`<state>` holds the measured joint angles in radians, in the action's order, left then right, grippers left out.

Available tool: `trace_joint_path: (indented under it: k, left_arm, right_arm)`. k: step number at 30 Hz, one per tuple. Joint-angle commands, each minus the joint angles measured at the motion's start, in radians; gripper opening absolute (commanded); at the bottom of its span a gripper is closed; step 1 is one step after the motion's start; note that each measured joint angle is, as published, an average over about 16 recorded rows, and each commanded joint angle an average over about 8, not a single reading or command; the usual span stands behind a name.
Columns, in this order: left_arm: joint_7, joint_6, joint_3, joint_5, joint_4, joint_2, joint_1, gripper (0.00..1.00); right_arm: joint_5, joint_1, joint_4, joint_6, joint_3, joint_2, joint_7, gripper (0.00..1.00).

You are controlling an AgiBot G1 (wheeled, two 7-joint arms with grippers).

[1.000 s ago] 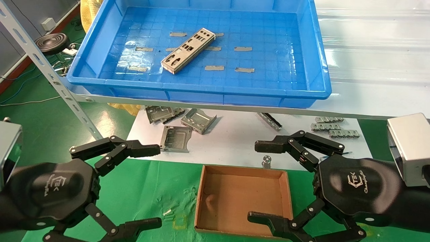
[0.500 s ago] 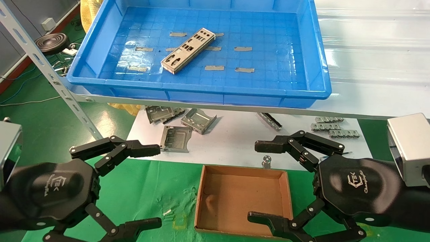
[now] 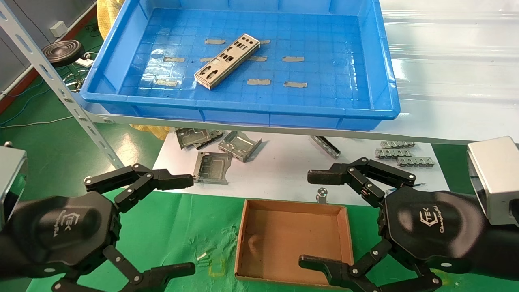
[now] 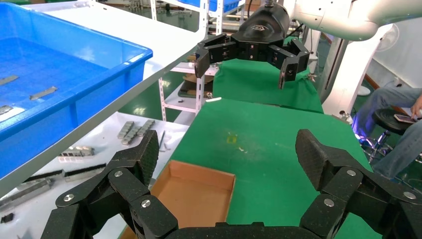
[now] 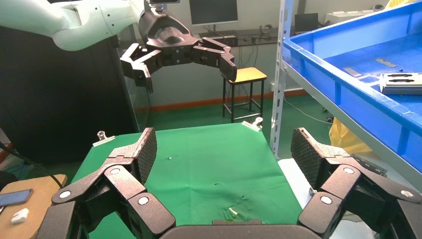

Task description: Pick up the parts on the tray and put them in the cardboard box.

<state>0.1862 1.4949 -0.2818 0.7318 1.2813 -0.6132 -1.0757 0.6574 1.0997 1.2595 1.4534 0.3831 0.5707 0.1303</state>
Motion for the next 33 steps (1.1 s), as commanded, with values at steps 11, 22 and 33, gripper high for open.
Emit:
trace_joint_path:
  k: [11, 22, 33]
  left_arm:
    - [0.000, 0.000, 0.000, 0.000, 0.000, 0.000, 0.000, 1.00]
    - [0.000, 0.000, 0.000, 0.000, 0.000, 0.000, 0.000, 1.00]
    - [0.000, 0.000, 0.000, 0.000, 0.000, 0.000, 0.000, 1.00]
  right_arm:
    - [0.000, 0.000, 0.000, 0.000, 0.000, 0.000, 0.000, 0.75]
    - [0.000, 0.000, 0.000, 0.000, 0.000, 0.000, 0.000, 0.00]
    - [0.000, 0.000, 0.000, 0.000, 0.000, 0.000, 0.000, 0.00]
